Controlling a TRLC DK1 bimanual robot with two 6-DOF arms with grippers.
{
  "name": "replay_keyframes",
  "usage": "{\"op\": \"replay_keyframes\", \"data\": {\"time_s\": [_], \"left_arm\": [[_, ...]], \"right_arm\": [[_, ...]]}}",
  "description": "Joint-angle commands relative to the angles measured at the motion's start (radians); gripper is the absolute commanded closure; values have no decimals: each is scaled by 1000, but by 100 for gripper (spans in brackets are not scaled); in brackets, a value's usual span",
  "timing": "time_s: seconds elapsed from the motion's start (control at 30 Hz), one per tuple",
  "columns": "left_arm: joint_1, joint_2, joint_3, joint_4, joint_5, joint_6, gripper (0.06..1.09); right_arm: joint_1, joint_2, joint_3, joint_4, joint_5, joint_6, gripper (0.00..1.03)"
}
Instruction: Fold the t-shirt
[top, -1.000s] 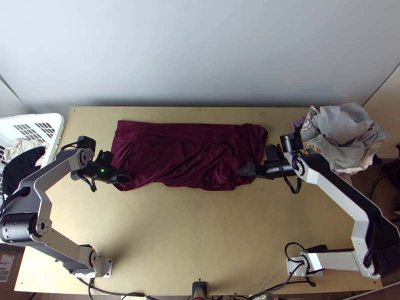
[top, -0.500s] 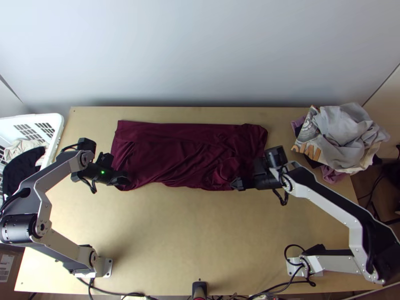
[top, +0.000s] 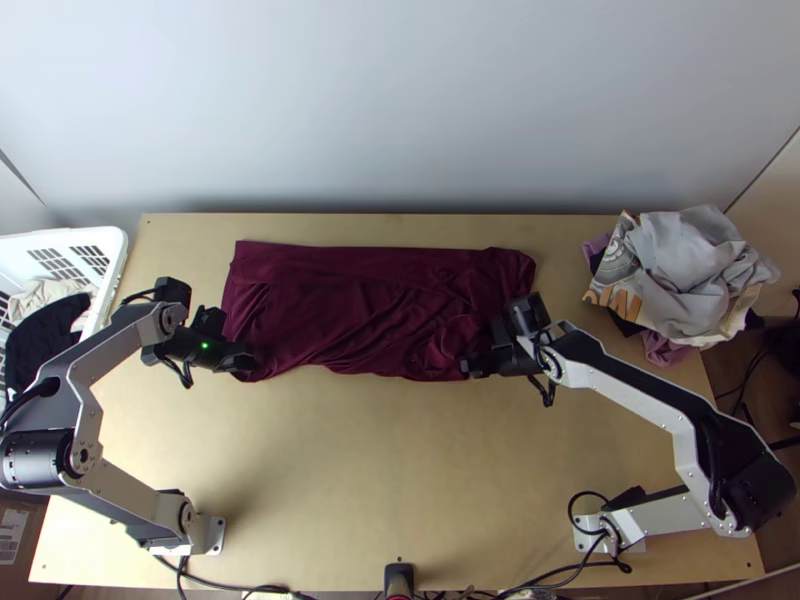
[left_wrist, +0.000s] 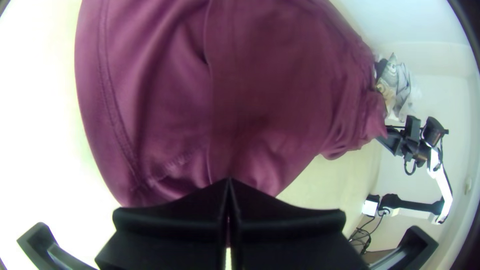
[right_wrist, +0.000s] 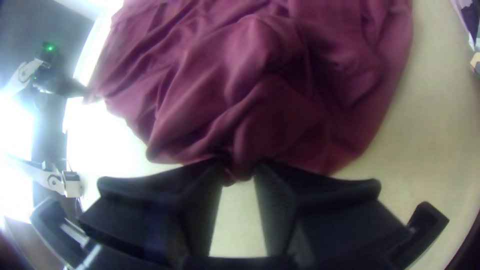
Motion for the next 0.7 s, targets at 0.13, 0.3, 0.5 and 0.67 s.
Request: {"op": "replay_keyframes", "data": {"time_s": [0.13,0.3,0.5,0.67], "left_arm": [[-4,-7,-5,7,-1,-8,105],[9,-25,-6,3,-9,-5,105],[25,-48,-18,0,-17,7,105],[30,-56,-35,-1,-18,13,105]], "right_arm": [[7,-28,-14,-18,25,-2,99],[0,-112,-23,-43,25,0,99],[-9,-295,43,-207,27,-3,100],[-13,-370,136,-382,24,-11,100]]}}
